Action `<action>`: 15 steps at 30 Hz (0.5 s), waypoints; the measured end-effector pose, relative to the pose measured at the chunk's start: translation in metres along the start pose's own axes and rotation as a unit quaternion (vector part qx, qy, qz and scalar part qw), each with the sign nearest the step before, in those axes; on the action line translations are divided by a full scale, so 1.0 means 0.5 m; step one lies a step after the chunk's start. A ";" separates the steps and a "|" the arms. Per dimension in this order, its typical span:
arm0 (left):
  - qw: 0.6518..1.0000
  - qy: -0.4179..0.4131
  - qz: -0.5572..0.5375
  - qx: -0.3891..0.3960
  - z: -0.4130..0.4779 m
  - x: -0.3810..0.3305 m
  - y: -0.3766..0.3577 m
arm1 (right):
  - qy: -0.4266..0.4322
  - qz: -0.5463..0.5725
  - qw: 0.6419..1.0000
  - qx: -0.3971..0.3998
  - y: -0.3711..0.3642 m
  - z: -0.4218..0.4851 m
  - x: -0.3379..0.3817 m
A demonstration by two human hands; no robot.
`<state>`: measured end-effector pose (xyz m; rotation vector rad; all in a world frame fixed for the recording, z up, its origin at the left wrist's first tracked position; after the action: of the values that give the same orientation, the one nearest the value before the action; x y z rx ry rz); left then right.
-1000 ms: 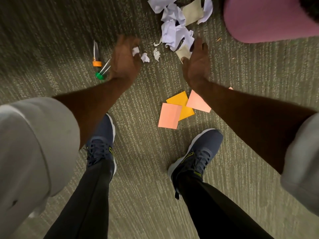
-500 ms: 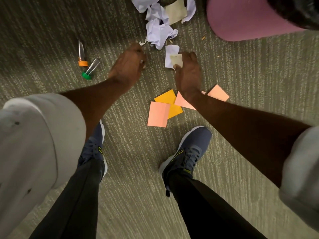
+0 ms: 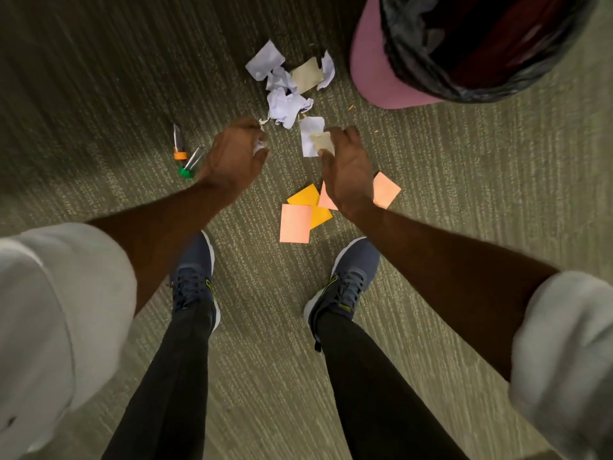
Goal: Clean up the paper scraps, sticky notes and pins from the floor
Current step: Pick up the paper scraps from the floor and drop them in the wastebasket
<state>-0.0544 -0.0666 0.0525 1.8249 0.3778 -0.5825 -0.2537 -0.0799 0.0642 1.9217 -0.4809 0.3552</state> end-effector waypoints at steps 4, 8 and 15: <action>1.000 -0.008 -0.027 -0.008 0.013 -0.074 0.075 | 0.012 0.007 0.999 -0.031 0.100 -0.026 0.056; 0.999 -0.027 -0.032 -0.027 0.026 -0.170 0.153 | -0.004 0.015 0.997 -0.071 0.214 -0.034 0.090; 0.995 -0.040 -0.057 -0.073 0.106 -0.325 0.256 | -0.013 0.018 0.990 -0.137 0.403 -0.004 0.096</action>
<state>-0.1324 -0.1532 0.2313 1.6426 0.4607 -0.6859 -0.3093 -0.1558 0.2487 1.6549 -0.5524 0.2729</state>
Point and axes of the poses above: each hand's wrist, its own z-axis towards the middle knuckle, its own y-axis out of the back of the hand, x = y × z, the point moved 5 cm from there along z, towards the middle knuckle, and after that the axes turned 10 degrees about -y, right-handed, at the moved point
